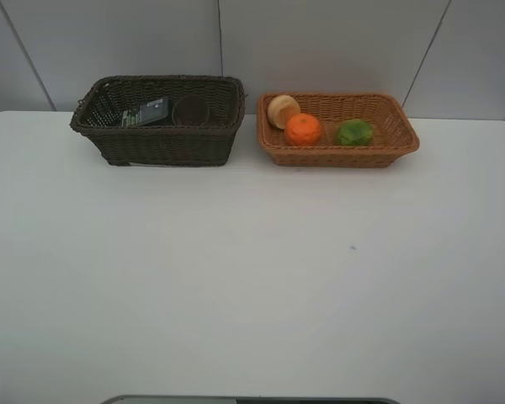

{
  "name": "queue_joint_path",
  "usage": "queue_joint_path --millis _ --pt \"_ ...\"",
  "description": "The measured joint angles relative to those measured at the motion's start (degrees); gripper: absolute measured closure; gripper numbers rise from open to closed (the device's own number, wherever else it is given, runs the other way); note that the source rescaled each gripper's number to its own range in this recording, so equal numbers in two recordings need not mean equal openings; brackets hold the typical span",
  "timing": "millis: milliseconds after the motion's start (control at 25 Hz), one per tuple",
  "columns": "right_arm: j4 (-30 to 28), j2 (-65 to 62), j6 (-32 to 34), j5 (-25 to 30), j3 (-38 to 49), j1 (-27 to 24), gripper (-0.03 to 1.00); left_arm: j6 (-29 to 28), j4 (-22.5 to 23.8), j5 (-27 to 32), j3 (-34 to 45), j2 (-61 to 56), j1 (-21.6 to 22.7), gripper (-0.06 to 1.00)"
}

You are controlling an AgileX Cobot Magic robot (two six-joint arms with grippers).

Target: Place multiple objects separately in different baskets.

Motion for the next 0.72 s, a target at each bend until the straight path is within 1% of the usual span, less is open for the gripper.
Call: queue_joint_path --millis 200,720 --pt "0.0 0.0 0.0 0.0 0.0 0.0 0.09 0.0 0.0 0.3 4.8 -4.7 0.0 0.03" --pt "0.0 0.0 0.0 0.0 0.0 0.0 0.09 -0.1 0.3 0.4 5.3 -5.9 0.0 0.03"
